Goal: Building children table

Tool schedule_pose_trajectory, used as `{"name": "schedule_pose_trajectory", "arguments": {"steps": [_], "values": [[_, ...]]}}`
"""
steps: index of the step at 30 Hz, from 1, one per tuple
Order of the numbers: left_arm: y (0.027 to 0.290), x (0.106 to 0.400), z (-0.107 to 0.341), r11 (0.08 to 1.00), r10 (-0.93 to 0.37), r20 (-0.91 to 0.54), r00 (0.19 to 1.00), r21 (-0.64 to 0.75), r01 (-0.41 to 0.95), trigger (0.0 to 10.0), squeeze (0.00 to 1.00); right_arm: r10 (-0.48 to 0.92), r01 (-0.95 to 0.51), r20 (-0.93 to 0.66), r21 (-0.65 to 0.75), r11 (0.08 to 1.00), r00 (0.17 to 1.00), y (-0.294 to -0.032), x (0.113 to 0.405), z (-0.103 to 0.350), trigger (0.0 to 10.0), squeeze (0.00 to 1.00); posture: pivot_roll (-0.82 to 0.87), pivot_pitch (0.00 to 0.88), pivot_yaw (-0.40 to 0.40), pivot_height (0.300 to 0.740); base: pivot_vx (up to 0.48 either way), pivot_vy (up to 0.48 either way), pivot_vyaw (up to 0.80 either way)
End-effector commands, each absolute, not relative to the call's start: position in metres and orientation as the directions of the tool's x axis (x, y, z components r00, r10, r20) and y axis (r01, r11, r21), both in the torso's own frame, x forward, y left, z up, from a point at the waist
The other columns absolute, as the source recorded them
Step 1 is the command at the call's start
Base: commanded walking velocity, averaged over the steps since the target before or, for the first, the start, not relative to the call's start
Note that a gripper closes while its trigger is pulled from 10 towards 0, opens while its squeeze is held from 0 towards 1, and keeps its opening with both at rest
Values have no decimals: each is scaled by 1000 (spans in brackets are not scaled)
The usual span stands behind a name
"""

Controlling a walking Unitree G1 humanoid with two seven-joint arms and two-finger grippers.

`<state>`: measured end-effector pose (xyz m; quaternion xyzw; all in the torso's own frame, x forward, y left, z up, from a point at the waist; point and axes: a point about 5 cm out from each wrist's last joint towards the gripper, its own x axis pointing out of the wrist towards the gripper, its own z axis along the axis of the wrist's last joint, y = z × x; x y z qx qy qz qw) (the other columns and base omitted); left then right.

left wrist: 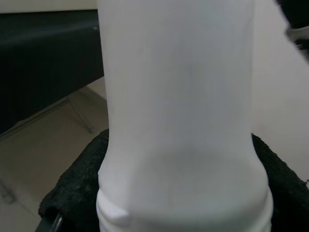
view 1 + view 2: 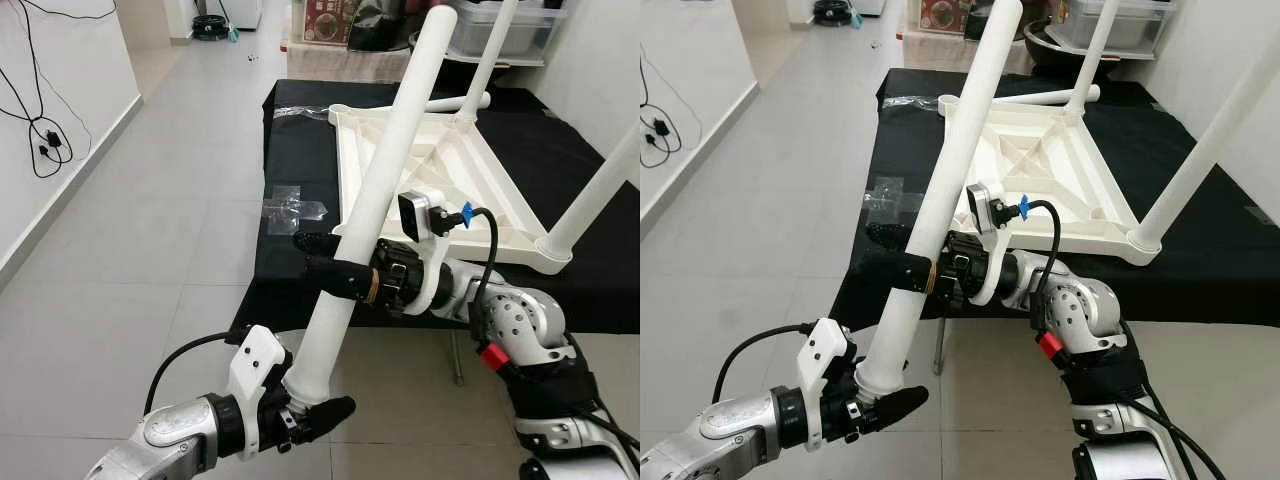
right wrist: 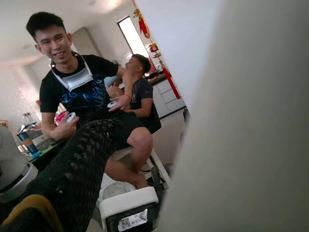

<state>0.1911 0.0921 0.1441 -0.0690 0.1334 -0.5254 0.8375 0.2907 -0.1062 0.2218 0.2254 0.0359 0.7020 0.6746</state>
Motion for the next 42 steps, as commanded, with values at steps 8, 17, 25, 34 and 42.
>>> {"name": "schedule_pose_trajectory", "arguments": {"steps": [8,17,25,34,42], "values": [[88,180,152,324,-945,-143,293,-294,900,10000,0,965,-926,256,348,-149,-59,-103,288,224,10000,0,121,75,-70,740,0,0,0],[89,178,150,315,-947,-167,275,-303,900,10000,0,964,-921,248,346,-181,-96,-102,284,223,10000,0,118,78,-70,740,0,0,0],[90,178,146,317,-945,-180,272,-314,895,10000,0,958,-908,254,354,-223,-136,-101,278,224,10000,0,113,76,-69,740,0,0,0],[87,180,145,306,-949,-174,261,-322,896,10000,0,949,-895,273,368,-251,-154,-100,276,225,0,0,108,75,-70,740,0,0,0],[85,180,144,301,-951,-171,257,-326,896,10000,0,950,-898,273,363,-250,-154,-99,276,226,0,0,102,69,-68,740,0,0,0]]}}
